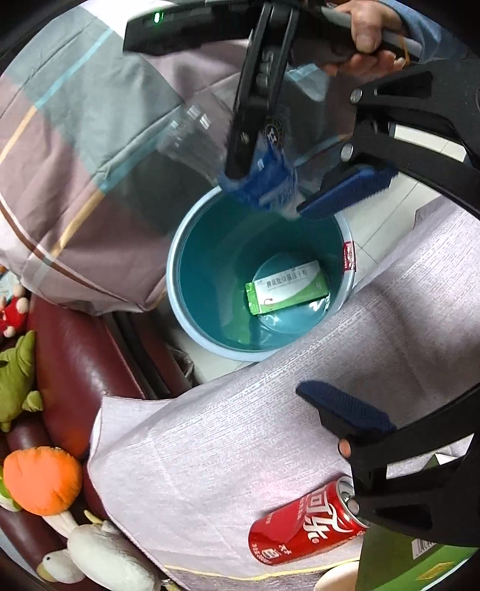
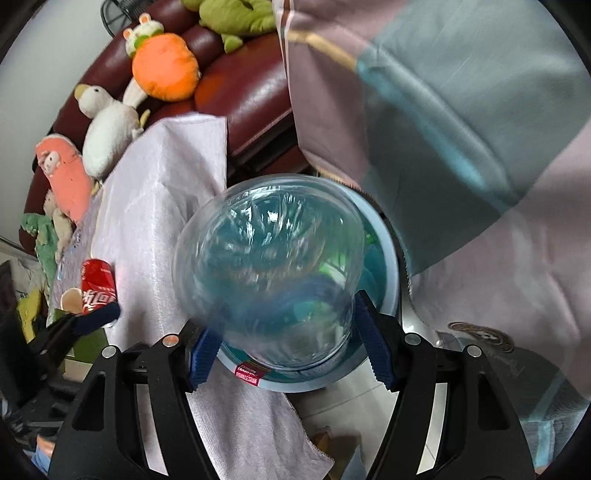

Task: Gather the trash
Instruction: 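Carry both items over the teal bin and open both tools to drop them, then move both tools back over the table toward the green snack box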

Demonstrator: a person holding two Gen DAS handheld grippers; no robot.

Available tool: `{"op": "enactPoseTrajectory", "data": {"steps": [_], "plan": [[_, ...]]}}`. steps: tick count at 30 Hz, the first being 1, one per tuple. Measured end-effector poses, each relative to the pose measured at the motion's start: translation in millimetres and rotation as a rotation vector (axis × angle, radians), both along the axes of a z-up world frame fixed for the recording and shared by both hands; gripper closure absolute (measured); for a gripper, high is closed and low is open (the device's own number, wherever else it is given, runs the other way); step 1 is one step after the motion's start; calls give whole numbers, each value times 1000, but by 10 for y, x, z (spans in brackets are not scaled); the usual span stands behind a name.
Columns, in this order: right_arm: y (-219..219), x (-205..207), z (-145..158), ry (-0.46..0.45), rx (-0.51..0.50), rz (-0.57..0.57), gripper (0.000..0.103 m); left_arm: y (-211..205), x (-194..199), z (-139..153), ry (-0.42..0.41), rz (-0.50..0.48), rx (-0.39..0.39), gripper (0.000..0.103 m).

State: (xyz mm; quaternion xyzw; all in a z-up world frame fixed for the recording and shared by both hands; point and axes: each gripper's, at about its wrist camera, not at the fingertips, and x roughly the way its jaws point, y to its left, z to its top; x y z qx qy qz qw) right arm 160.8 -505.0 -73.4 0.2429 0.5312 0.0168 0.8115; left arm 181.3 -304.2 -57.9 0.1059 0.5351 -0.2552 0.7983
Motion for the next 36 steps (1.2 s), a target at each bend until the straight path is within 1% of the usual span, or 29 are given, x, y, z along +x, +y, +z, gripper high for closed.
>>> {"op": "enactPoseTrajectory", "data": {"steps": [2, 3, 11, 19, 23, 29, 34, 36], "plan": [[24, 28, -41, 15, 2, 3, 30, 24, -27, 32, -2, 1, -6, 11], [40, 39, -46, 21, 1, 2, 29, 41, -40, 48, 1, 1, -16, 11], [69, -44, 59, 13, -21, -10, 27, 179, -100, 177, -16, 3, -59, 11], [212, -204, 160, 25, -42, -9, 26, 485, -244, 370, -37, 30, -102, 11], [369, -274, 283, 8, -50, 8, 26, 697, -342, 502, -57, 49, -120, 11], [662, -393, 561, -38, -72, 35, 26, 1042, -525, 737, -107, 72, -154, 11], [987, -461, 782, -62, -102, 86, 25, 1454, -649, 862, -136, 124, -185, 11], [1157, -472, 862, -69, -117, 118, 23, 1654, -676, 884, -144, 154, -194, 11]]}}
